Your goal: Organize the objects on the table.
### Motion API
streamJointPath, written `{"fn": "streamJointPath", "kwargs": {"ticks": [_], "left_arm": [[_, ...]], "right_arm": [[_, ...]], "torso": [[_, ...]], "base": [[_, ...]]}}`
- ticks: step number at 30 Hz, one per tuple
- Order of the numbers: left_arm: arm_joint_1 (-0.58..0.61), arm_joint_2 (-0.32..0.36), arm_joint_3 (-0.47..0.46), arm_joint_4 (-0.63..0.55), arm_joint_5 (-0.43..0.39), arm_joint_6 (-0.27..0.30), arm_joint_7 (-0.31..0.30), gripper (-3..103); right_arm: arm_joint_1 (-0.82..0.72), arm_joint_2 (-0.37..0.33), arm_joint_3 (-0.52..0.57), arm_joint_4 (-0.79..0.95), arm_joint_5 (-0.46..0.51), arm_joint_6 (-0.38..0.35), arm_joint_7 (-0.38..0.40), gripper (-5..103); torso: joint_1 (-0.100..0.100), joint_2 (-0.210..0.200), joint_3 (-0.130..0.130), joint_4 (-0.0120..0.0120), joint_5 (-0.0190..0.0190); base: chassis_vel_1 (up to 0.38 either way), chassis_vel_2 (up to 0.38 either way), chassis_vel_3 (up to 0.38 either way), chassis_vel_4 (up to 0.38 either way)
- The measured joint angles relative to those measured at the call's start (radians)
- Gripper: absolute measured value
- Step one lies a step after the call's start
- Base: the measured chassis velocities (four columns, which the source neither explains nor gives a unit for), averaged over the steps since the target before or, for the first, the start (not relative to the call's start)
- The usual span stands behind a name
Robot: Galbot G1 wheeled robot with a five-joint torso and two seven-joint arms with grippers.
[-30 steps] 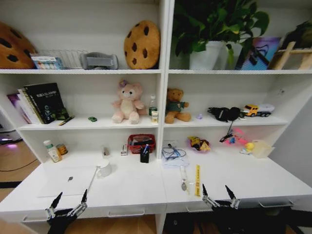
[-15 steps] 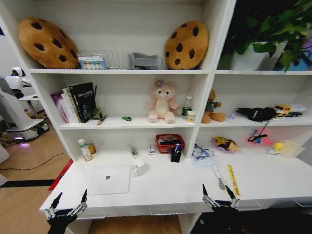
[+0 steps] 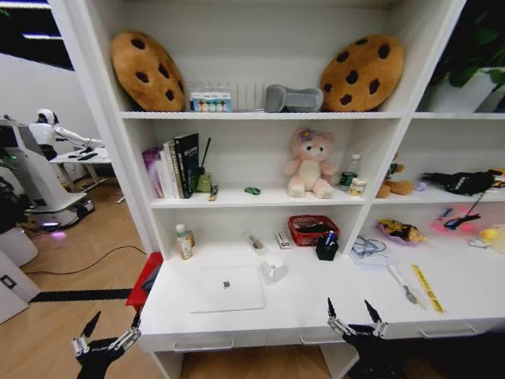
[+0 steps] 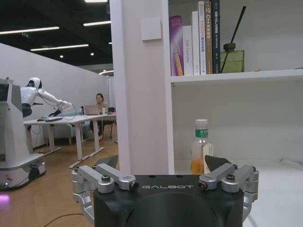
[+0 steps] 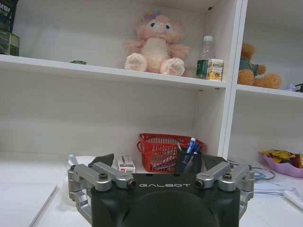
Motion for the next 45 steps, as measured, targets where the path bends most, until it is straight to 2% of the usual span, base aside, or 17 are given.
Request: {"fn": "streamJointPath", "kwargs": {"ticks": [4, 13, 16, 18, 20, 34, 45], "left_arm": [[0.000, 0.000, 0.000, 0.000, 0.000, 0.000, 0.001, 100], [0.000, 0.000, 0.000, 0.000, 0.000, 0.000, 0.001, 100], [0.000, 0.000, 0.000, 0.000, 0.000, 0.000, 0.001, 100], [0.000, 0.000, 0.000, 0.000, 0.000, 0.000, 0.000, 100], [0.000, 0.000, 0.000, 0.000, 0.000, 0.000, 0.000, 100], [0.000, 0.000, 0.000, 0.000, 0.000, 0.000, 0.001, 100], [0.000, 0.000, 0.000, 0.000, 0.000, 0.000, 0.001, 100]], "right_arm": [[0.000, 0.000, 0.000, 0.000, 0.000, 0.000, 0.000, 100], [0.000, 0.000, 0.000, 0.000, 0.000, 0.000, 0.000, 100], [0.000, 0.000, 0.000, 0.000, 0.000, 0.000, 0.000, 100], [0.000, 0.000, 0.000, 0.000, 0.000, 0.000, 0.000, 100], [0.000, 0.000, 0.000, 0.000, 0.000, 0.000, 0.000, 100], [0.000, 0.000, 0.000, 0.000, 0.000, 0.000, 0.000, 100], [0.000, 0.000, 0.000, 0.000, 0.000, 0.000, 0.000, 100]], "torso": [[0.000, 0.000, 0.000, -0.0007, 0.0002], [0.000, 0.000, 0.000, -0.0006, -0.0008], [-0.001, 0.000, 0.000, -0.0007, 0.0001], [-0.001, 0.001, -0.001, -0.0007, -0.0015], [-0.001, 0.001, -0.001, -0.0007, -0.0009], [0.001, 0.000, 0.000, -0.0004, -0.0005], [-0.001, 0.001, 0.000, -0.0006, -0.0001]], "base": [[0.187, -0.070, -0.184, 0.076], [0.298, -0.171, -0.322, 0.160], [0.400, -0.191, -0.414, 0.184], [0.352, -0.179, -0.334, 0.191], [0.303, -0.165, -0.223, 0.182], [-0.044, -0.028, 0.015, 0.048], [-0.096, -0.249, 0.091, 0.218]]}}
